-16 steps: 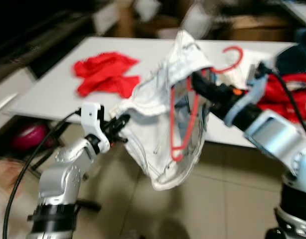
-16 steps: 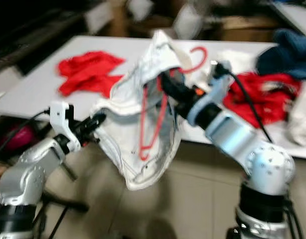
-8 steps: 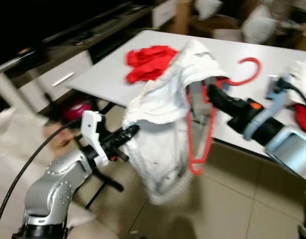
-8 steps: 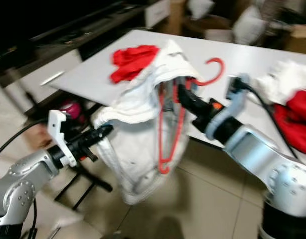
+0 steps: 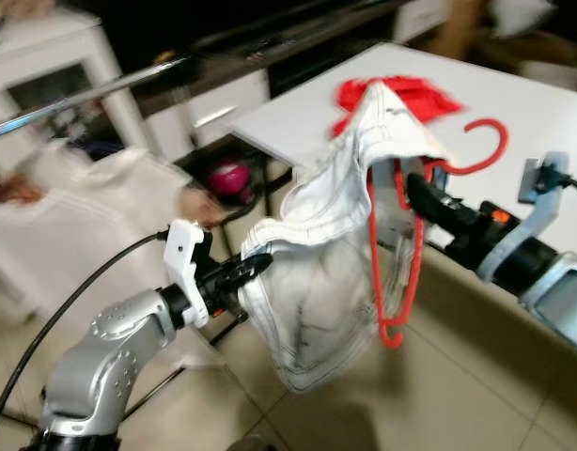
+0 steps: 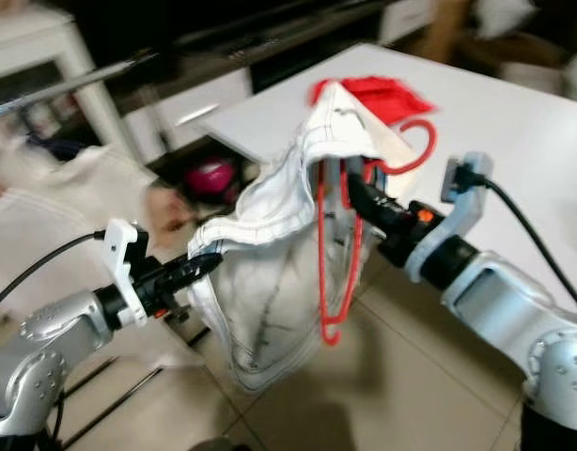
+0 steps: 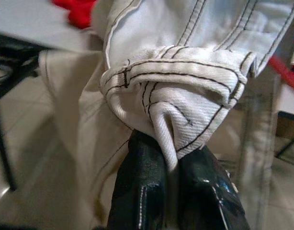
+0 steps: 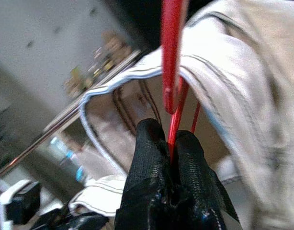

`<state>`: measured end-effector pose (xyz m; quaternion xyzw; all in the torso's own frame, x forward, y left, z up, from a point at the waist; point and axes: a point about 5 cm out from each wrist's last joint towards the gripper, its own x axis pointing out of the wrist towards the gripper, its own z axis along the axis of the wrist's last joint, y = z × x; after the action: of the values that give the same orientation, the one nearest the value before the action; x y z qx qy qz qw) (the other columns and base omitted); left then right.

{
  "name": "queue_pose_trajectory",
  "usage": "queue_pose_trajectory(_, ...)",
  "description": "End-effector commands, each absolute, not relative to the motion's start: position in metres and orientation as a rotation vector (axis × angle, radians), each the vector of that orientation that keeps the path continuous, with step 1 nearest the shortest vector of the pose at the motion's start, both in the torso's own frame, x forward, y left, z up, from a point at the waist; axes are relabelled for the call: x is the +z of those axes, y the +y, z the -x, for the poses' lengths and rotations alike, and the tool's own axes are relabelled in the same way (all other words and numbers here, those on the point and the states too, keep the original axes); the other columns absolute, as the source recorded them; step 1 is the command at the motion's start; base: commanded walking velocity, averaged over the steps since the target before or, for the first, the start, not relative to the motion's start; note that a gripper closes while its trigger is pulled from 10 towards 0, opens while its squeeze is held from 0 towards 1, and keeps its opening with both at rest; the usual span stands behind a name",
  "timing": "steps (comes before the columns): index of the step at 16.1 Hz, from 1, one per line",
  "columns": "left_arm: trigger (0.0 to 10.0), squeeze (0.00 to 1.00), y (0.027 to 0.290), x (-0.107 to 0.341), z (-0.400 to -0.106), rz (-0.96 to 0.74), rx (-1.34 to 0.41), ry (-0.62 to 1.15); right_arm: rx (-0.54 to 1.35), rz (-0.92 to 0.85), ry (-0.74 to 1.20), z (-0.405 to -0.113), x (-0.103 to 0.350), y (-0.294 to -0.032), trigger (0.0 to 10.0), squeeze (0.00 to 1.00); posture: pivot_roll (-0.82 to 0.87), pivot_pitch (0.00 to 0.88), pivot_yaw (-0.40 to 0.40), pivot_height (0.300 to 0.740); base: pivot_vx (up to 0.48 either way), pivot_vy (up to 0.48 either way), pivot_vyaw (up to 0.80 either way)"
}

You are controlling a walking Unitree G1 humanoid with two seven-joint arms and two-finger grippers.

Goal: Hang hanger

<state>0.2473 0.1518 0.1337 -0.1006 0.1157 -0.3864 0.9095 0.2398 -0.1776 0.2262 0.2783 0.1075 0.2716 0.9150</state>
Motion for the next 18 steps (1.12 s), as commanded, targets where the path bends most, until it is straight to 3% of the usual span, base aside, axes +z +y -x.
queue_pose_trajectory(1,0.0,0.0,0.151,0.137,-0.247,0.194,-0.804,0.225,0.593,-0.55,0.187,-0.237,0.233,-0.176,10.0,0.0,-0.12,0.0,0.083,0.74,0.0,0.0,0.79)
queue_pose_trajectory(7,0.0,0.0,0.155,0.138,-0.25,0.161,-0.789,0.226,0.49,-0.535,0.178,-0.244,0.225,-0.186,10.0,0.0,-0.12,0.0,0.084,0.74,0.0,0.0,0.79)
queue_pose_trajectory(15,0.0,0.0,0.152,0.143,-0.266,0.091,-0.745,0.207,0.304,-0.396,0.376,-0.242,0.166,-0.202,10.0,0.0,-0.13,0.0,0.086,0.74,0.0,0.0,0.79)
queue_pose_trajectory(18,0.0,0.0,0.154,0.14,-0.272,0.073,-0.679,0.216,0.306,-0.39,0.414,-0.241,0.148,-0.196,10.0,0.0,-0.13,0.0,0.084,0.74,0.0,0.0,0.7)
